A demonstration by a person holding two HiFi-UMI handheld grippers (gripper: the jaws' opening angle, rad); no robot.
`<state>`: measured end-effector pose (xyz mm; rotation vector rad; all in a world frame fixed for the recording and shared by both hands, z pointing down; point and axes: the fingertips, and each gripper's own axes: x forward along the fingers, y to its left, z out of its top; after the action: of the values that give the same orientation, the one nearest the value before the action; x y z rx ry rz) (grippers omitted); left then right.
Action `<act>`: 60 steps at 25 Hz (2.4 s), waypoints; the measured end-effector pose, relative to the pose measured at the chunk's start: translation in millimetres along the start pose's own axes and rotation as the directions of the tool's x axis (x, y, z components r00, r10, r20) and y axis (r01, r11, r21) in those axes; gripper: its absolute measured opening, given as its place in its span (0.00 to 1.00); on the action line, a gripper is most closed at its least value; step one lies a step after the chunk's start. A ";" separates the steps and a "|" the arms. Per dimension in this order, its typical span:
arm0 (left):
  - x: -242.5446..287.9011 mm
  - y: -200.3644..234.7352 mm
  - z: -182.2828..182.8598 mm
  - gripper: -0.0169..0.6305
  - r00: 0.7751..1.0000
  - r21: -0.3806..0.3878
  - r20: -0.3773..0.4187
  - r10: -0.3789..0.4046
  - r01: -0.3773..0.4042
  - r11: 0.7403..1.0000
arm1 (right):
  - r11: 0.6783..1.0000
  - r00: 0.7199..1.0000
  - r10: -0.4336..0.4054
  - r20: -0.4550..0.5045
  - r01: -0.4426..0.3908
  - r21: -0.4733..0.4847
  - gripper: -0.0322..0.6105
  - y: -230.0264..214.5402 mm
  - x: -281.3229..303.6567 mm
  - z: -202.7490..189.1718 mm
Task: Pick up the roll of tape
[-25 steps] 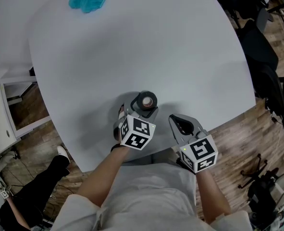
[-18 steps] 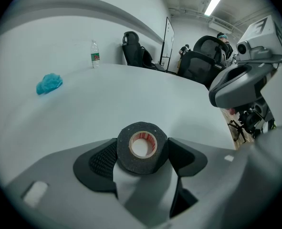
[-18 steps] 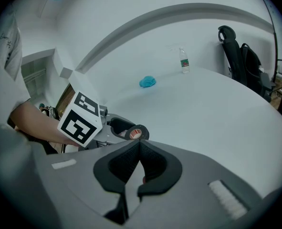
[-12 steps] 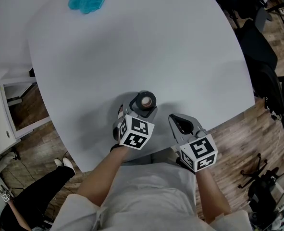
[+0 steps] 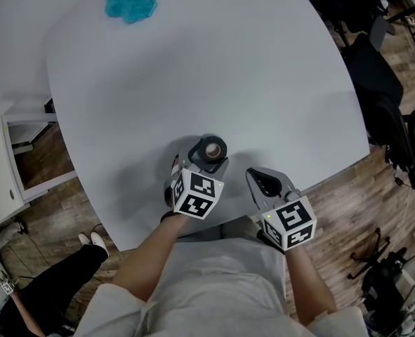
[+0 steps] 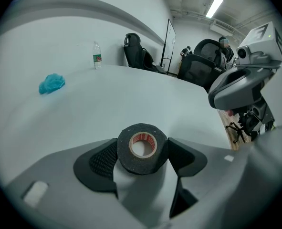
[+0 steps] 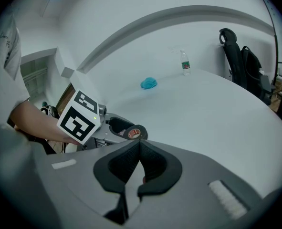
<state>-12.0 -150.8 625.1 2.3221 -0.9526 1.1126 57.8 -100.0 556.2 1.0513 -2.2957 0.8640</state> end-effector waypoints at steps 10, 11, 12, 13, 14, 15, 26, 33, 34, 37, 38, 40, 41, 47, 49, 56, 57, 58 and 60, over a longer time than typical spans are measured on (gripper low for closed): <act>-19.7 -7.4 2.5 0.56 0.999 -0.002 0.032 0.007 -0.007 1.000 | 0.999 1.000 -0.006 0.015 0.006 -0.032 0.06 10.7 -13.4 2.7; -22.5 -8.5 2.6 0.56 0.999 -0.003 0.036 0.008 -0.008 1.000 | 0.999 1.000 -0.005 0.017 0.005 -0.036 0.06 12.4 -15.4 2.9; -25.5 -9.4 2.9 0.56 0.999 -0.004 0.041 0.011 -0.010 1.000 | 0.999 1.000 -0.004 0.019 0.005 -0.040 0.06 13.9 -17.5 3.4; -28.8 -10.1 3.1 0.56 0.999 -0.005 0.046 0.013 -0.013 1.000 | 0.999 1.000 -0.006 0.023 0.006 -0.043 0.06 15.2 -19.8 3.9; -32.2 -10.9 3.1 0.56 0.999 -0.006 0.051 0.015 -0.015 1.000 | 0.999 1.000 -0.007 0.026 0.009 -0.046 0.06 16.4 -22.1 4.4; -35.6 -11.7 3.0 0.56 0.998 -0.007 0.056 0.017 -0.017 1.000 | 0.999 1.000 -0.010 0.029 0.011 -0.049 0.06 17.6 -24.5 4.7; -75.0 -21.2 -0.5 0.56 0.995 -0.025 0.097 0.020 -0.018 1.000 | 0.996 0.998 -0.018 0.060 0.024 -0.091 0.06 33.4 -43.0 8.9; -107.5 -28.3 8.5 0.56 0.987 -0.030 0.158 0.017 -0.013 0.999 | 0.993 0.996 -0.027 0.091 0.037 -0.110 0.06 47.8 -53.0 15.8; -111.6 -30.6 10.5 0.56 0.985 -0.031 0.170 0.011 -0.006 1.000 | 0.993 0.995 -0.027 0.095 0.037 -0.111 0.06 49.8 -54.2 17.6; -124.8 -37.5 12.4 0.56 0.981 -0.028 0.192 -0.002 0.007 1.000 | 0.994 0.995 -0.024 0.102 0.035 -0.108 0.06 55.6 -58.5 21.5; -128.9 -38.7 12.0 0.56 0.981 -0.028 0.196 -0.002 0.008 1.000 | 0.993 0.994 -0.025 0.105 0.037 -0.108 0.06 56.8 -60.6 23.1; -136.5 -38.2 10.9 0.56 0.979 -0.034 0.203 0.003 0.004 0.999 | 0.993 0.993 -0.032 0.116 0.045 -0.112 0.06 57.5 -65.2 27.0; -140.2 -36.9 10.7 0.56 0.978 -0.038 0.207 0.008 0.000 0.999 | 0.992 0.992 -0.035 0.122 0.049 -0.114 0.06 57.2 -67.4 28.8; -158.9 -34.9 19.9 0.56 0.970 -0.045 0.243 0.020 -0.009 0.999 | 0.990 0.990 -0.046 0.137 0.063 -0.123 0.06 54.4 -76.5 34.1; -163.8 -36.2 24.4 0.56 0.966 -0.043 0.257 0.021 -0.010 0.999 | 0.990 0.989 -0.044 0.142 0.062 -0.127 0.06 55.8 -78.4 35.9; -181.1 -39.7 41.9 0.56 0.953 -0.041 0.303 0.020 -0.008 0.999 | 0.988 0.987 -0.028 0.157 0.052 -0.147 0.06 62.6 -80.6 48.1; -184.9 -39.0 43.7 0.56 0.950 -0.043 0.310 0.021 -0.008 0.999 | 0.987 0.987 -0.025 0.160 0.050 -0.153 0.06 64.2 -80.3 50.5; -188.7 -38.3 45.5 0.56 0.948 -0.046 0.318 0.023 -0.008 0.999 | 0.986 0.986 -0.022 0.163 0.048 -0.158 0.06 65.7 -80.3 53.2; -194.6 -37.2 48.4 0.56 0.944 -0.049 0.328 0.026 -0.010 0.999 | 0.985 0.985 -0.014 0.171 0.043 -0.166 0.06 68.2 -80.4 58.6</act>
<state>-47.9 -74.6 439.4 2.5130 -1.1041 0.7092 43.2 -67.1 441.1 1.1157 -2.4375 0.5750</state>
